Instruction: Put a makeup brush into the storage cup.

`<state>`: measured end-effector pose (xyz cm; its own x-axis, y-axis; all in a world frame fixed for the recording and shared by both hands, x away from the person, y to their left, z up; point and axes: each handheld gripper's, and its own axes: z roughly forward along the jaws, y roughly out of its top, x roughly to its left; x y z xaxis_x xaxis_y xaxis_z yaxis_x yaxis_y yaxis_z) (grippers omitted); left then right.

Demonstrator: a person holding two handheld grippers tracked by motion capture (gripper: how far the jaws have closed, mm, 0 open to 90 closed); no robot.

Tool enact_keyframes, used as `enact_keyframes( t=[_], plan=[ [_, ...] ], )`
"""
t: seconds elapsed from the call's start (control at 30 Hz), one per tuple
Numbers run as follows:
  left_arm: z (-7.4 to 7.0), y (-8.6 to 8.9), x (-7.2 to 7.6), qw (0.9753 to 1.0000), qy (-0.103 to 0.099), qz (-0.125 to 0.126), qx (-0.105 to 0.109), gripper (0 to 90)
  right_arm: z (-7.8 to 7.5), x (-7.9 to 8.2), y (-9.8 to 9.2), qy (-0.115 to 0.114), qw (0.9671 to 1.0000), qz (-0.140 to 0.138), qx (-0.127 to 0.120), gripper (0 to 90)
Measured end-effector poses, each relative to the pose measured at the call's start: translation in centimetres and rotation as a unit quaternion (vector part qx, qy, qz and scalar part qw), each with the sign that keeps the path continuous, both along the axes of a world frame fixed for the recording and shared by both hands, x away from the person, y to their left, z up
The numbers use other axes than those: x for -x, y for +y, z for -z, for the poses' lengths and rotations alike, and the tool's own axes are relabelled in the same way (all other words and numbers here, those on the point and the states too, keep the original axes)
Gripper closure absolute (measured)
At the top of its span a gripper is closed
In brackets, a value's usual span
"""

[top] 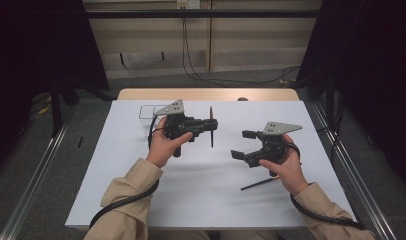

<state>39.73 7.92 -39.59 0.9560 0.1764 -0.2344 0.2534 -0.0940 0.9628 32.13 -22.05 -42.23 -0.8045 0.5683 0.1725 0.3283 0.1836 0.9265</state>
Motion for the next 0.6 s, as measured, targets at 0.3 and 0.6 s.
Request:
enact_keyframes(
  t=[0.3,0.6],
  plan=[
    [0.0,0.3,0.1,1.0000,-0.004,-0.005,-0.001,82.8,0.0,0.7,-1.8,-0.004,0.9999,0.008,-0.010,2.8],
    [0.1,0.6,0.2,0.9999,-0.007,-0.014,0.001,82.9,0.4,1.6,-3.4,-0.007,0.9998,0.014,-0.007,1.1]
  ],
)
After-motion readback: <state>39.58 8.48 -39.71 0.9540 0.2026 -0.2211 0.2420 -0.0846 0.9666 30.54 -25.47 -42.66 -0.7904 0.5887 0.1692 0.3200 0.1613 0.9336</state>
